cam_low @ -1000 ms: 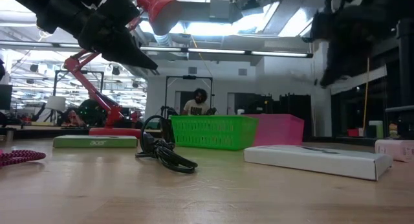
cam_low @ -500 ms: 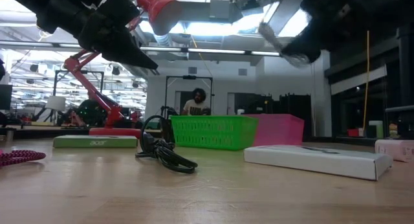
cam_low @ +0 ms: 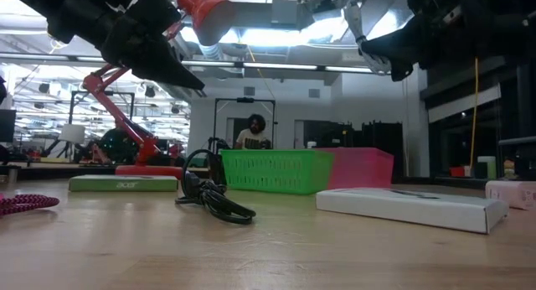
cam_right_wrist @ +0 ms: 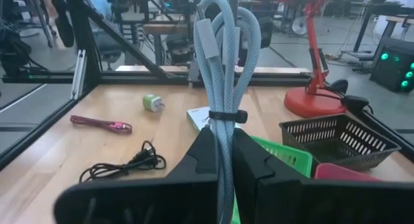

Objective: Pick and place items into bin
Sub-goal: Put the gray charger cable into the green bin

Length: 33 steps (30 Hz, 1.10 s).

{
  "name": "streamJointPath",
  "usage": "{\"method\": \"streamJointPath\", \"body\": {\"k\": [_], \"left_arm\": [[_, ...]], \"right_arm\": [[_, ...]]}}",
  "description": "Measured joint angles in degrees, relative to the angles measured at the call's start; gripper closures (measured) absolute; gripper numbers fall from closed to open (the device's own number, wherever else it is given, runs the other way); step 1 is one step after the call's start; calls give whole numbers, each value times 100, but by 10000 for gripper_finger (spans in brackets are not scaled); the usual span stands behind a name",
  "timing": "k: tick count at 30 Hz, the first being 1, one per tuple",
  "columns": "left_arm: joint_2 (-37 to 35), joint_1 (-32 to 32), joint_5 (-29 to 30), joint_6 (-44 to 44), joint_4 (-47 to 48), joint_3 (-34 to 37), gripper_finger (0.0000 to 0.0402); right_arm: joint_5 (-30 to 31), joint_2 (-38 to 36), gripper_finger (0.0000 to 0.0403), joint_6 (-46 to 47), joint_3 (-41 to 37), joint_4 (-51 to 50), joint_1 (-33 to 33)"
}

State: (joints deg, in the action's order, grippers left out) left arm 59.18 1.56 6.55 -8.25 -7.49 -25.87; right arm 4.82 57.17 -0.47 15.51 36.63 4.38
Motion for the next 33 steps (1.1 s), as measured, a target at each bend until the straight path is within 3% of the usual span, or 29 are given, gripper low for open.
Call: {"method": "streamJointPath", "body": {"k": [8,16,27,33], "left_arm": [[0,-2,0,-117,0,0,398],[2,-2,2,-384,-75,0,398],[2,-1,2,-501,-166,0,398],[2,-1,2,-501,-160,0,398]], "right_arm": [[89,188,396,4,0,19,0],[1466,580,396,49,0,295,-2],[1482,973,397,188,429,237,-4],[1460,1433,397,484,1276,-687,-146]]}}
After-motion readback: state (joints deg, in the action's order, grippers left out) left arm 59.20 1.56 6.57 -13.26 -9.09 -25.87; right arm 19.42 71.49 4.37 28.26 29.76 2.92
